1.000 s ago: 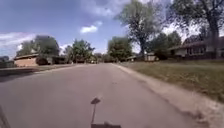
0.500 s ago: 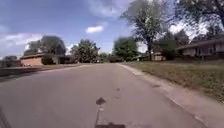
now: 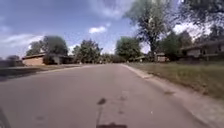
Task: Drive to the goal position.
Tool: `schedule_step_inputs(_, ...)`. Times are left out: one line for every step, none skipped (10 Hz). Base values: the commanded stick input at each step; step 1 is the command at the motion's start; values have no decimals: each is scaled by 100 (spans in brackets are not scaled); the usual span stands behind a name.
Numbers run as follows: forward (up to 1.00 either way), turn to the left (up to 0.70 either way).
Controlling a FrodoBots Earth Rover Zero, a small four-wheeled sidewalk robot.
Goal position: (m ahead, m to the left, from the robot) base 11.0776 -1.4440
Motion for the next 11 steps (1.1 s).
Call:
schedule_step_inputs(100,0)
schedule_step_inputs(100,0)
schedule_step_inputs(100,0)
schedule_step_inputs(100,1)
schedule_step_inputs(100,2)
schedule_step_inputs(100,2)
schedule_step_inputs(100,1)
schedule_step_inputs(100,0)
schedule_step_inputs(100,2)
schedule_step_inputs(100,0)
schedule_step_inputs(100,2)
